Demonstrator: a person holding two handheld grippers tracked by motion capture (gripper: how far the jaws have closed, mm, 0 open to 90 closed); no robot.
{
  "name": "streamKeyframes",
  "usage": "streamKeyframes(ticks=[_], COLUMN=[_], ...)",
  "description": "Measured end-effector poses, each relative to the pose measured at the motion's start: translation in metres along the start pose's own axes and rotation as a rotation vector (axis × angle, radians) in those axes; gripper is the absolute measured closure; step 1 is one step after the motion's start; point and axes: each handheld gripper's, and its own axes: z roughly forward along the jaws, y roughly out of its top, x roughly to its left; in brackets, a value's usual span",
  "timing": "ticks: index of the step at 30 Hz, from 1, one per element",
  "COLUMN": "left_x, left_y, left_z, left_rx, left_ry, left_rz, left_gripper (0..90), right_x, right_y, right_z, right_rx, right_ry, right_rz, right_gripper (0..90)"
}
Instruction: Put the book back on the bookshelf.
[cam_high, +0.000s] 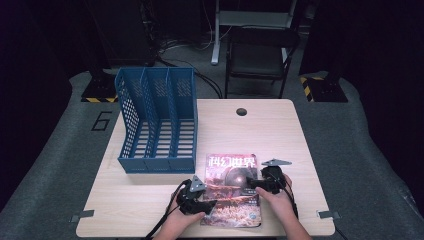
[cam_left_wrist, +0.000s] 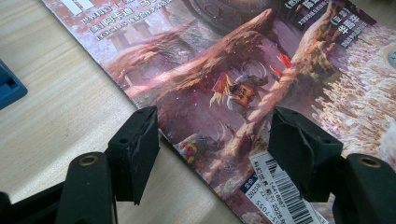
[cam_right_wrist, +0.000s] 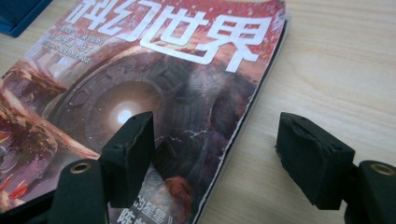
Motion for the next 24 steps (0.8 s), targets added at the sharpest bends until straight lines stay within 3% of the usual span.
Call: streamKeyframes(ticks=[6,9,12,16,24], left_x=[-0.005,-0.008,-0.010,-0.011,-0.012], left_y=[-0.001,-0.002,-0.003,-0.004,-0.008], left_z=[0.001,0.000,0.000,-0.001,-0.002], left_rx=[-0.011,-0.012,-0.009,-0.014,-0.035], left_ry=[0.012,0.011,0.012,0.017,0.019], left_rz=[0.003,-0.002,-0.008,-0.008,-0.012], left_gripper=[33.1,33.2,33.2,33.2,33.3], right_x=[0.007,0.014,0.018,0.015,0.014], right_y=[0.000,-0.002,-0.004,-0.005,-0.005], right_z=[0.002,0.002,0.001,-0.003,-0.003], right_rx=[-0.001,-0.003,-0.002,0.006,-0.003], right_ry=[0.035,-0.006,-0.024,-0.013,0.001], right_rz=[-0.022,-0.047,-0.017,-0.003,0.047], right_gripper=[30.1,29.8,33.2,37.7,37.3])
